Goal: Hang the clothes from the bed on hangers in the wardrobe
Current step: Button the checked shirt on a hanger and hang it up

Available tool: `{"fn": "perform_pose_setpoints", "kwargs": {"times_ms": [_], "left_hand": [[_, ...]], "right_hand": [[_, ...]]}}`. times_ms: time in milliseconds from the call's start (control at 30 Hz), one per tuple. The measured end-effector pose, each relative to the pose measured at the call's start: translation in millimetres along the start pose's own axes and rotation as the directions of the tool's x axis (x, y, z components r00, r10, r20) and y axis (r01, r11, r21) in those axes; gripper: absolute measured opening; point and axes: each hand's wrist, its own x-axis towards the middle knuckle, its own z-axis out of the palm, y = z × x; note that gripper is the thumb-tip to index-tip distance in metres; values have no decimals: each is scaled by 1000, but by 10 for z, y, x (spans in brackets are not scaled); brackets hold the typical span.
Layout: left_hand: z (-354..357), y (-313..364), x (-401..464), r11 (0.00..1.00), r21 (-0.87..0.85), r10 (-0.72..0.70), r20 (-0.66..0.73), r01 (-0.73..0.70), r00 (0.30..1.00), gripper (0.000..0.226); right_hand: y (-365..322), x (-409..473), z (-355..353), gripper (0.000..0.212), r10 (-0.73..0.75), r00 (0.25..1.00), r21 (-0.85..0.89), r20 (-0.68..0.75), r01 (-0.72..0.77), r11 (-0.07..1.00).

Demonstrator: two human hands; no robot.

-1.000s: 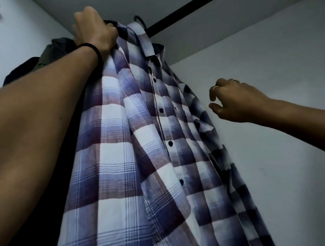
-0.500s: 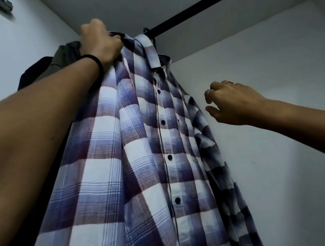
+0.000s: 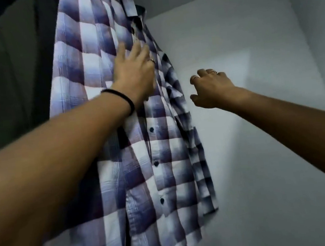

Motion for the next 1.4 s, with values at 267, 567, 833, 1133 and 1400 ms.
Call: {"fn": "perform_pose_setpoints", "kwargs": {"times_ms": [267, 567, 833, 1133, 1400], "left_hand": [[-64, 887, -569, 949, -305, -23, 176, 77, 984, 48], [-575, 1477, -581, 792, -600, -19, 160, 113, 987, 53], [-1119, 1655, -666, 589, -807, 48, -22, -46, 999, 52], [-2379, 2497, -1467, 72, -984, 12, -164, -164, 986, 59], [-4741, 2630, -1679, -323, -779, -340, -435, -538, 834, 57]], "right_hand": [[293, -571, -59, 67, 35, 998, -53, 53, -32, 998], [775, -1367, -657, 52, -91, 989, -359, -115, 44, 932], [969, -2253, -1700, 52, -81, 965, -546, 249, 209, 811], [850, -3807, -2640, 55, 317, 947, -814, 59, -138, 564], [542, -5137, -4582, 68, 196, 981, -979, -10, -49, 197]]}}
